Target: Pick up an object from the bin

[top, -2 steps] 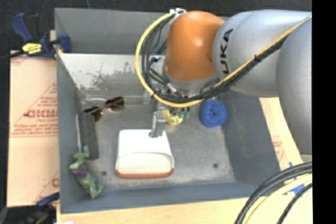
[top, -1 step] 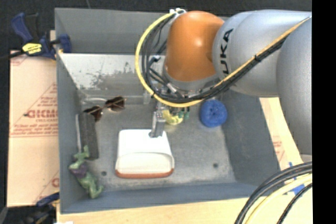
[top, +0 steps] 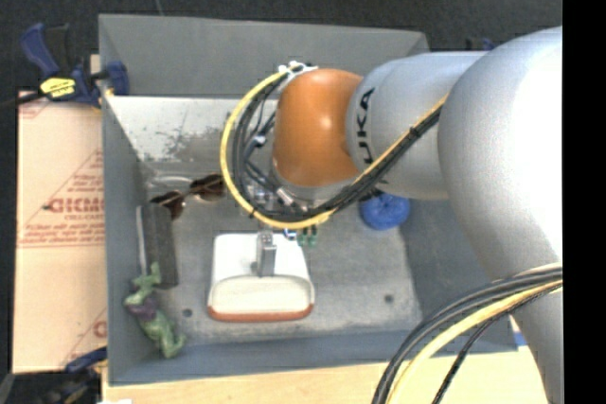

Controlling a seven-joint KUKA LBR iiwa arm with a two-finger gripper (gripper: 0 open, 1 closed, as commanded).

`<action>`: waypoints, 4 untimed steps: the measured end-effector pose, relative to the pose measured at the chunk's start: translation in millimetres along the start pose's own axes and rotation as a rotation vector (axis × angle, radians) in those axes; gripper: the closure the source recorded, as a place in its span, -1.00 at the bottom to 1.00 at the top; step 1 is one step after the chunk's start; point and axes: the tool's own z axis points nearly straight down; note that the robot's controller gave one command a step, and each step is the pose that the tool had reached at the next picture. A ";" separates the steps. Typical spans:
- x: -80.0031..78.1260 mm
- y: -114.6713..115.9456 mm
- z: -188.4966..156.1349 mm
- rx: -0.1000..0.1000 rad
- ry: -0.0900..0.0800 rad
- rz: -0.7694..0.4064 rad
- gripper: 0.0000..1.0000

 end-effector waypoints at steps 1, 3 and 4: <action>3.6 4.3 -9.6 0.001 -0.011 -0.032 -1.00; 9.3 -13.3 -20.2 0.003 -0.003 -0.032 -1.00; 11.0 -35.4 -34.0 0.003 -0.018 -0.340 -1.00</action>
Offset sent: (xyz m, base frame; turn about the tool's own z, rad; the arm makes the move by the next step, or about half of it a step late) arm 0.0006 -0.0037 0.0720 -0.0198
